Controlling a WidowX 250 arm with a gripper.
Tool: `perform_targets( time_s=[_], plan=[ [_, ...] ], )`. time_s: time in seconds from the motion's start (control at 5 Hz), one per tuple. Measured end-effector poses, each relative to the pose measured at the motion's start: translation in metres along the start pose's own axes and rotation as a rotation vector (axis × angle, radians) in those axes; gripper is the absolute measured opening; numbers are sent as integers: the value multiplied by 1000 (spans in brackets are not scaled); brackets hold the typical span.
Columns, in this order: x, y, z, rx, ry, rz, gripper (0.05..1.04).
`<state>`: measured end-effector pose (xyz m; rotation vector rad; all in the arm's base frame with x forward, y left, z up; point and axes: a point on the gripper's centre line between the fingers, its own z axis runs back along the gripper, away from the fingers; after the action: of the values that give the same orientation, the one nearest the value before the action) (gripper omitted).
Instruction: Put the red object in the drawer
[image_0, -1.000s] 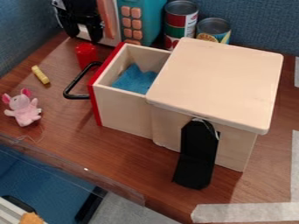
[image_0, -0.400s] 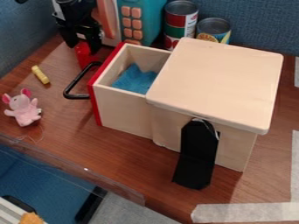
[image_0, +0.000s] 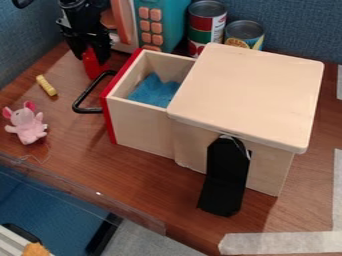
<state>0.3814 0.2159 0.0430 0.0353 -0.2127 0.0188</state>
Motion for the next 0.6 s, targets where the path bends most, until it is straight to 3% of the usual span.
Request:
perform_targets(
  time_s=[0.4,0.6],
  plan=[
    [-2,4,-2,20,0,-10,727],
    [-8,0,3,-17,13,-28,727]
  ],
)
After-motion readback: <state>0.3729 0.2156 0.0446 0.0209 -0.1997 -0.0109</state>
